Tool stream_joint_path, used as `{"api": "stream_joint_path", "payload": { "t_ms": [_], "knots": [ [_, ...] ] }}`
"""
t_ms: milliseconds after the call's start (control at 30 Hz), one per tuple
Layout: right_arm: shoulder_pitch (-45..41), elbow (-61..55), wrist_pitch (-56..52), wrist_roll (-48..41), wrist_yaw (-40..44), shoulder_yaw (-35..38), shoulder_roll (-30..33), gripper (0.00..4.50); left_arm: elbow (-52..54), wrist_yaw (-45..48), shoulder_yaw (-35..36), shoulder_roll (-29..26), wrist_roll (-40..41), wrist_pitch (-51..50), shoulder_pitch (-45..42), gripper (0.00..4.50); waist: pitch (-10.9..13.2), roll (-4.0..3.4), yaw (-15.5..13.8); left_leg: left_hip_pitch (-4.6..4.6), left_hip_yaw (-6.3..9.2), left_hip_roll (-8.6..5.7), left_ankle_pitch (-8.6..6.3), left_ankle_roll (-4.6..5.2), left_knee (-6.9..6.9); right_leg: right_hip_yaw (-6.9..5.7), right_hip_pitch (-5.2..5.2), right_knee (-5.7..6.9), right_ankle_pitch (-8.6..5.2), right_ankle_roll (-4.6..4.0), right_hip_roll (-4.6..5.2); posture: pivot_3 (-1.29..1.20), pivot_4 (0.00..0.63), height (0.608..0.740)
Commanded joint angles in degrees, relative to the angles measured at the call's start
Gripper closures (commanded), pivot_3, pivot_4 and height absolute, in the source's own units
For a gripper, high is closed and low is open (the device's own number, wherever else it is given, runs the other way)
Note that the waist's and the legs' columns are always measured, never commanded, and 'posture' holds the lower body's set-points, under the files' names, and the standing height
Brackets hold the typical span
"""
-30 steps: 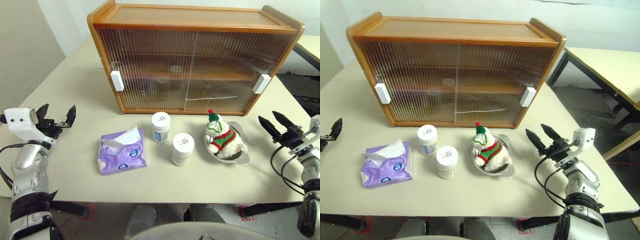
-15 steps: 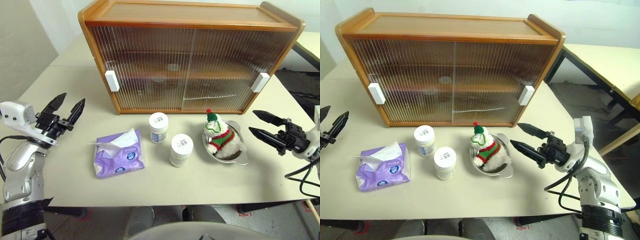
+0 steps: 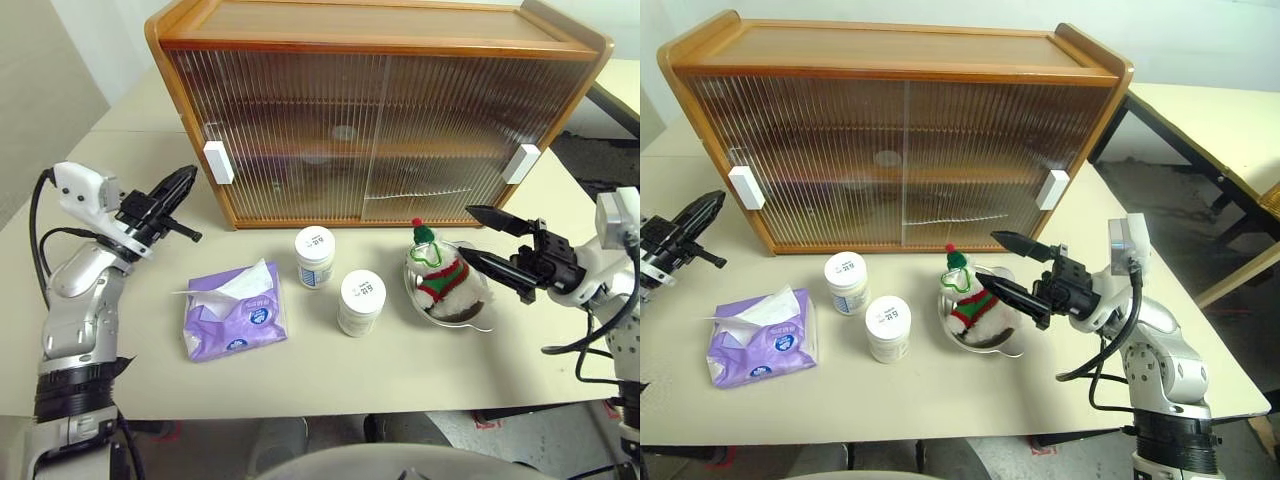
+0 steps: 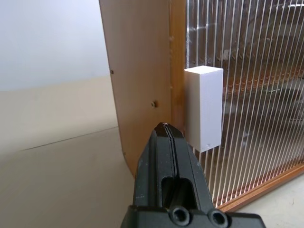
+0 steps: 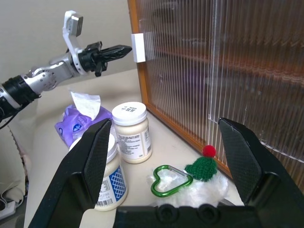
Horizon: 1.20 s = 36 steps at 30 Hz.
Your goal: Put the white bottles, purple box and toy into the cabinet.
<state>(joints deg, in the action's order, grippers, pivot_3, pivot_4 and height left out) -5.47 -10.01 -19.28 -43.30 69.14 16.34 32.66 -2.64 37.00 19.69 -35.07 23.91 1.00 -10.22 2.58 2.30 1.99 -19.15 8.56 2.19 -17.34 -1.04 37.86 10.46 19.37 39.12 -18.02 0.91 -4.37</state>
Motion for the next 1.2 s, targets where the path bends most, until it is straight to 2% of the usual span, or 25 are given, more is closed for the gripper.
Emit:
{"api": "stream_joint_path", "payload": {
  "t_ms": [33,333,733,1000,1200],
  "knots": [
    [-0.1,-1.8,-0.9,-0.9,-0.8,-0.7,0.5,0.00,-2.5,0.7,-1.6,0.5,-1.7,1.1,-2.0,4.47,-0.1,0.00,0.1,0.00,0.00,0.00,0.00,0.00,0.00,0.00,-0.01,0.00,0.01,0.01,0.00,-0.12,0.025,0.740],
    [0.7,-4.6,-1.3,-1.2,-3.5,-1.2,0.1,0.00,-5.2,3.8,-4.3,3.2,-2.3,3.7,-4.6,4.47,-0.4,0.15,0.4,-0.02,0.06,-0.02,-0.05,0.14,0.23,-0.01,-0.11,-0.01,0.12,0.21,0.00,-0.15,0.012,0.740],
    [1.5,-2.7,0.8,-0.8,-2.3,-2.1,-0.4,0.00,-4.0,5.9,-3.9,3.6,-1.3,5.0,-2.1,4.47,-0.5,0.21,0.4,-0.18,0.17,-0.11,-0.13,0.28,0.66,-0.04,-0.19,-0.05,0.18,0.35,0.06,-0.14,0.024,0.740],
    [-0.1,-3.5,-0.4,-1.2,-3.5,-2.9,-0.2,0.00,-5.5,6.8,-3.3,4.3,-1.0,6.0,-2.1,4.47,-0.5,0.16,2.0,-0.16,0.19,-0.12,-0.02,0.39,0.77,-0.06,-0.21,-0.03,0.22,-0.01,0.06,-0.13,0.031,0.740],
    [0.3,-4.1,-0.6,-1.3,-3.8,-2.8,-0.1,0.00,-6.3,7.5,-5.3,5.1,-1.8,6.1,-4.0,4.47,-0.5,0.16,2.1,-0.19,0.19,-0.15,0.00,0.40,0.87,-0.06,-0.24,-0.03,0.17,-0.10,0.06,-0.14,0.030,0.740]
  ]
}}
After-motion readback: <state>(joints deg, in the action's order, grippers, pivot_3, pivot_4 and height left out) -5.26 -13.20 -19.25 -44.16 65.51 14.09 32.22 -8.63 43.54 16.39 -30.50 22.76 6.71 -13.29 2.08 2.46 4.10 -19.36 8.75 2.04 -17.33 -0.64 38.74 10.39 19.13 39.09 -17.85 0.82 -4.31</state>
